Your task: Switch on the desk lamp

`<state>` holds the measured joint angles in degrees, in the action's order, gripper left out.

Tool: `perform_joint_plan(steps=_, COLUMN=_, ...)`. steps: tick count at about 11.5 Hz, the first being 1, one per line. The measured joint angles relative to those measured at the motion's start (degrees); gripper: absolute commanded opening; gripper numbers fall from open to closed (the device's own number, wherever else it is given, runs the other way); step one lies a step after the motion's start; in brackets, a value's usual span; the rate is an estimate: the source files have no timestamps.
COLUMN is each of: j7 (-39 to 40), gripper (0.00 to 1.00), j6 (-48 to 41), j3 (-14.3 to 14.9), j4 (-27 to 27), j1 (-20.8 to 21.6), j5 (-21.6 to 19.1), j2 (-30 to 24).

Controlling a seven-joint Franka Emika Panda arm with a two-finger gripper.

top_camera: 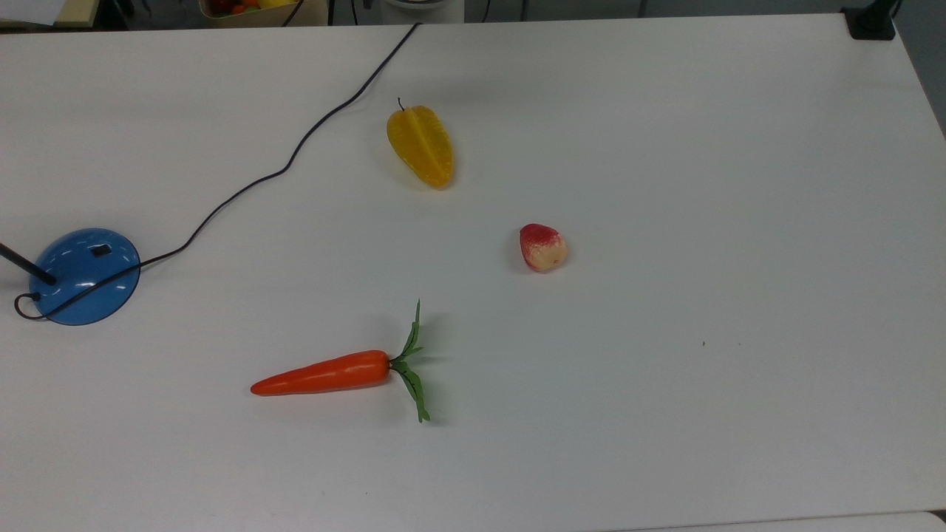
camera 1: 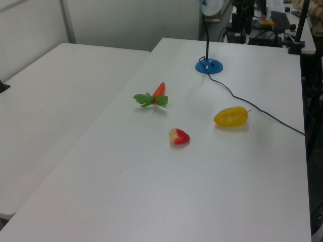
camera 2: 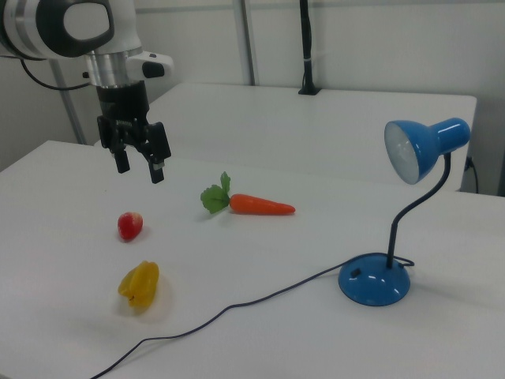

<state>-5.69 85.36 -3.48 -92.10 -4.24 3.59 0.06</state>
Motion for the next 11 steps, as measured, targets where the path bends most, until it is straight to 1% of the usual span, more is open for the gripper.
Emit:
perform_joint_plan(steps=3, j7=0.00, gripper=1.00, j6=-0.05, j3=0.00, j4=0.00, j1=-0.01, j5=0.00, j2=0.00)
perform_joint_plan(steps=4, j7=0.00, gripper=0.84, j6=-0.05, j3=0.00, j4=-0.01, j1=-0.01, j5=0.00, j2=0.02)
perform_joint_plan(steps=5, j7=0.00, gripper=0.66, j6=-0.05, j3=0.01, j4=-0.01, j1=-0.07, j5=0.00, j2=0.08)
perform_joint_plan(steps=6, j7=0.00, gripper=0.53, j6=-0.05, j3=0.05, j4=-0.01, j1=-0.32, j5=0.00, j2=0.15)
perform_joint_plan(steps=8, j7=0.00, gripper=0.25, j6=0.84, j3=0.15, j4=-0.01, j1=-2.26, j5=0.00, j2=0.21)
perform_joint_plan(steps=9, j7=0.00, gripper=0.13, j6=2.21, j3=0.18, j4=0.00, j1=-3.49, j5=0.00, j2=0.23)
perform_joint_plan(steps=10, j7=0.00, gripper=0.04, j6=3.46, j3=0.20, j4=-0.01, j1=-4.49, j5=0.00, j2=0.33)
perform_joint_plan(steps=11, j7=0.01, gripper=0.00, j6=4.31, j3=0.22, j4=-0.01, j1=-5.14, j5=0.00, j2=0.55)
